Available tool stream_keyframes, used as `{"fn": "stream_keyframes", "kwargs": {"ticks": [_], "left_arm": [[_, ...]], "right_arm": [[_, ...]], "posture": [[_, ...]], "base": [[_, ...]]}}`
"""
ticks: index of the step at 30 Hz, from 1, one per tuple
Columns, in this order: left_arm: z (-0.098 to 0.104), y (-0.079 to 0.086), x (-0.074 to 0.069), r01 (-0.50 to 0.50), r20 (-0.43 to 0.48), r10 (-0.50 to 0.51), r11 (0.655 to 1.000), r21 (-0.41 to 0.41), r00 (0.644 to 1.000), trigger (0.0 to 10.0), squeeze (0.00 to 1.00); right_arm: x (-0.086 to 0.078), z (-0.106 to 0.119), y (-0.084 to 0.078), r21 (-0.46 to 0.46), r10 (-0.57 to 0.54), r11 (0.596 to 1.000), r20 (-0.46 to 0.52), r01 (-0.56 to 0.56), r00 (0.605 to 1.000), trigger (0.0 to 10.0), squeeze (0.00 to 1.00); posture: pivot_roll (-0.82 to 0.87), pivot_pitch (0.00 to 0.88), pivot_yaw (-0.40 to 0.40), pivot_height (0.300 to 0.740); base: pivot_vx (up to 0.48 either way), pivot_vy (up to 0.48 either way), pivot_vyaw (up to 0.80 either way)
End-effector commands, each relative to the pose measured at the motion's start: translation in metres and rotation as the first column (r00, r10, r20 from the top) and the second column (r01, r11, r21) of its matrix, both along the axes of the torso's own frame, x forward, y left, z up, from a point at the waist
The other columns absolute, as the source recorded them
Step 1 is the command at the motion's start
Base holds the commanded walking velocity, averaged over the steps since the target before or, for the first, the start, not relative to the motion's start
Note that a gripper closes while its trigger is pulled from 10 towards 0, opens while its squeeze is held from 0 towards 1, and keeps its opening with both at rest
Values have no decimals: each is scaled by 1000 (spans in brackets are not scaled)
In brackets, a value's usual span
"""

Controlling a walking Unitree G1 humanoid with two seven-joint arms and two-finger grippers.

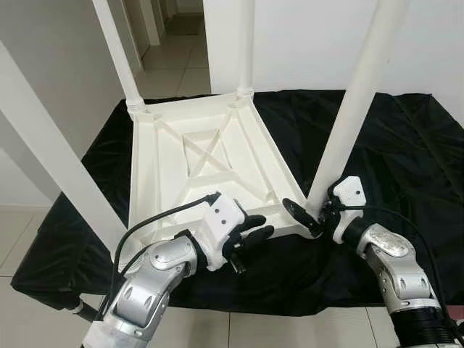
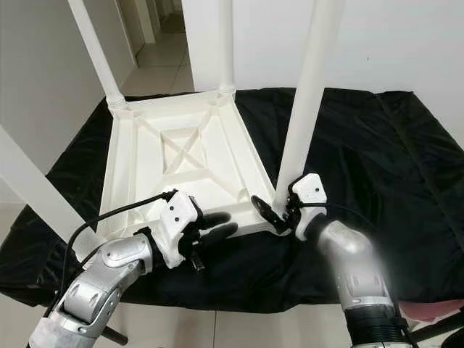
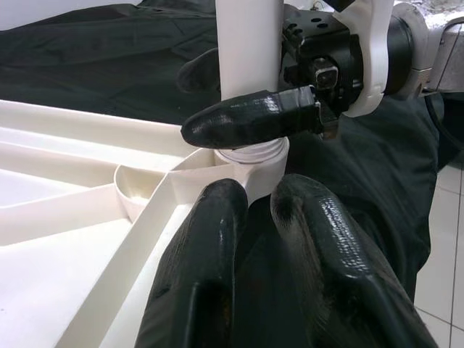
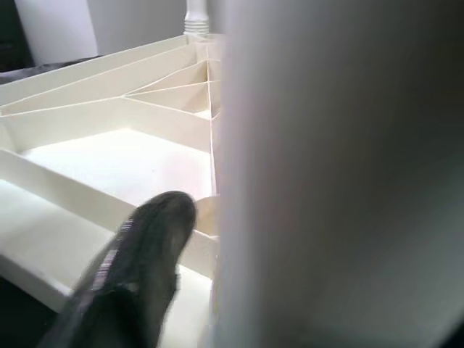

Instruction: Building children table

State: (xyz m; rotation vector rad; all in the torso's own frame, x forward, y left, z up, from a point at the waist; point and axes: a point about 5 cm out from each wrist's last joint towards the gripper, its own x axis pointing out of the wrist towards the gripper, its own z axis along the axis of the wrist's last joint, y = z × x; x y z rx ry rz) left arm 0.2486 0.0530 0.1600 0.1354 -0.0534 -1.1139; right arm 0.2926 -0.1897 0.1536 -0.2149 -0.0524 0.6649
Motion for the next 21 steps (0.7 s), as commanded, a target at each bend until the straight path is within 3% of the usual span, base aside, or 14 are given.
{"fn": "stream_keyframes", "kwargs": {"ticks": [1, 10, 11, 13, 14, 18, 21], "left_arm": [[-1, 2, 0, -24, 7, 24, 1000, 8, 1000, 10000, 0], [-2, 3, -1, -30, 3, 30, 1000, 7, 1000, 10000, 0], [-2, 3, -1, -32, 2, 32, 999, 8, 999, 10000, 0], [-2, 4, -1, -33, 2, 33, 999, 8, 999, 10000, 0], [-2, 4, -1, -32, 1, 32, 999, 8, 999, 10000, 0], [-2, 4, -2, -31, -1, 31, 999, 9, 1000, 10000, 0], [-3, 4, -3, -27, -7, 27, 1000, 9, 1000, 10000, 0]], "right_arm": [[-1, -3, 7, 0, 61, 998, -17, -61, 998, 0, 0], [-4, -8, -1, 30, 45, 999, -19, -45, 999, 0, 0], [-5, -8, -2, 35, 29, 999, -15, -29, 999, 8549, 0], [-6, -8, -2, 38, 20, 999, -13, -20, 1000, 8549, 0], [-7, -8, -2, 44, 8, 999, -14, -7, 1000, 10000, 0], [-10, -8, -2, 57, -35, 998, -19, 36, 999, 10000, 0], [-12, -12, 0, 46, -166, 985, -29, 167, 986, 10000, 0]], "posture": [[-71, 18, 72, 740], [-73, 20, 74, 740], [-73, 21, 74, 740], [-77, 26, 77, 740], [-77, 26, 77, 740], [-78, 30, 77, 740], [-83, 39, 80, 740]], "base": [[0, 0, 0], [0, 0, 0], [0, 0, 0], [0, 0, 0], [0, 0, 0], [0, 0, 0], [0, 0, 0]]}}
